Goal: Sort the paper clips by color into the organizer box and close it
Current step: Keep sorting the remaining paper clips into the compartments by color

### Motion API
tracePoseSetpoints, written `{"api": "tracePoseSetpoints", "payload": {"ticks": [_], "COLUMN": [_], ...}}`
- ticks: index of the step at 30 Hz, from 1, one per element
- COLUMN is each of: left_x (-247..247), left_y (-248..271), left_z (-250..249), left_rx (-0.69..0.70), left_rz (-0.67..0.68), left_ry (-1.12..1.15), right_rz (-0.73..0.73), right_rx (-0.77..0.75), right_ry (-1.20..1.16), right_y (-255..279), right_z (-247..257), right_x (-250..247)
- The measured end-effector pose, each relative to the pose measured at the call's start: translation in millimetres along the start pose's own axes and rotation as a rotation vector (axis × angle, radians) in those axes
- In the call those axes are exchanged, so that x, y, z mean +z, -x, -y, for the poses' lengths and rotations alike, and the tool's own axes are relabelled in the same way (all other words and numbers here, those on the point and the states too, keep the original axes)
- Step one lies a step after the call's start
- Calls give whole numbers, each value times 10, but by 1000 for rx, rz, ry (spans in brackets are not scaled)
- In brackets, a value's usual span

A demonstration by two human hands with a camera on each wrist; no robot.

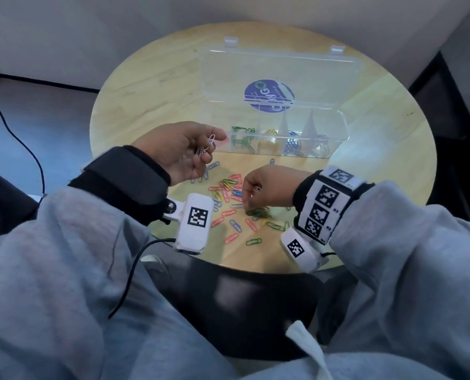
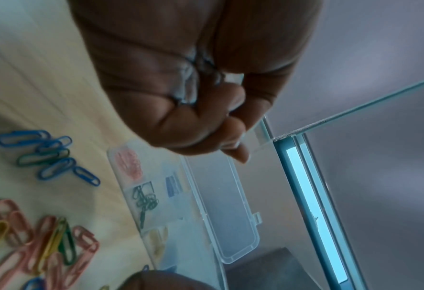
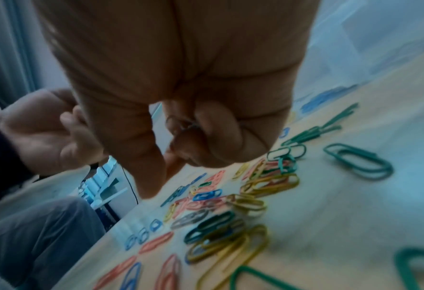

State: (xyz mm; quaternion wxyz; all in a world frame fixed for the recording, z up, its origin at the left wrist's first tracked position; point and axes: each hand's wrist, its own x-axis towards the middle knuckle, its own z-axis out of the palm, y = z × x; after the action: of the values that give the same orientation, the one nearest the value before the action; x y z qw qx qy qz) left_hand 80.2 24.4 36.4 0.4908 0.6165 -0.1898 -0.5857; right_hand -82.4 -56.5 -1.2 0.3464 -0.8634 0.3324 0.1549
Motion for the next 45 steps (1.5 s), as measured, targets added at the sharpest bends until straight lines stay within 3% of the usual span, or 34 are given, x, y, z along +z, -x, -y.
{"api": "tracePoseSetpoints", "payload": {"ticks": [3, 7, 9, 12, 16, 18, 25, 30, 33, 37, 39, 45], "left_x": [-39, -68, -60, -44, -46, -50, -63, -6, 10, 70, 120, 247], "left_y": [13, 9, 6, -8, -41, -58, -148, -182, -201, -216, -224, -299], "left_z": [-32, -41, -40, -40, -30, -12, 39, 80, 80, 52, 28, 15], "left_rx": [-6, -17, -22, -26, -28, -34, -46, -29, -18, -24, -27, -38], "left_rz": [-7, -43, -47, -39, -47, -49, -24, 24, 53, 102, 126, 161], "left_ry": [105, 155, 156, 149, 165, 173, 239, 227, 233, 262, 260, 234], "right_rz": [72, 139, 128, 111, 74, 41, 93, 126, 85, -32, -76, -125], "right_rx": [3, 78, 124, 152, 38, 7, -50, -19, 32, 141, 150, 180], "right_ry": [-102, -779, -845, -663, -96, 59, 431, 452, 195, -752, -1075, -1417], "right_y": [-66, -88, -100, -121, -73, -84, -174, -200, -145, 8, 79, 160], "right_z": [0, -15, -23, -13, 74, 119, 267, 289, 145, -127, -248, -390], "right_x": [27, 17, -4, -26, -67, -66, 39, 72, -42, -213, -260, -274]}}
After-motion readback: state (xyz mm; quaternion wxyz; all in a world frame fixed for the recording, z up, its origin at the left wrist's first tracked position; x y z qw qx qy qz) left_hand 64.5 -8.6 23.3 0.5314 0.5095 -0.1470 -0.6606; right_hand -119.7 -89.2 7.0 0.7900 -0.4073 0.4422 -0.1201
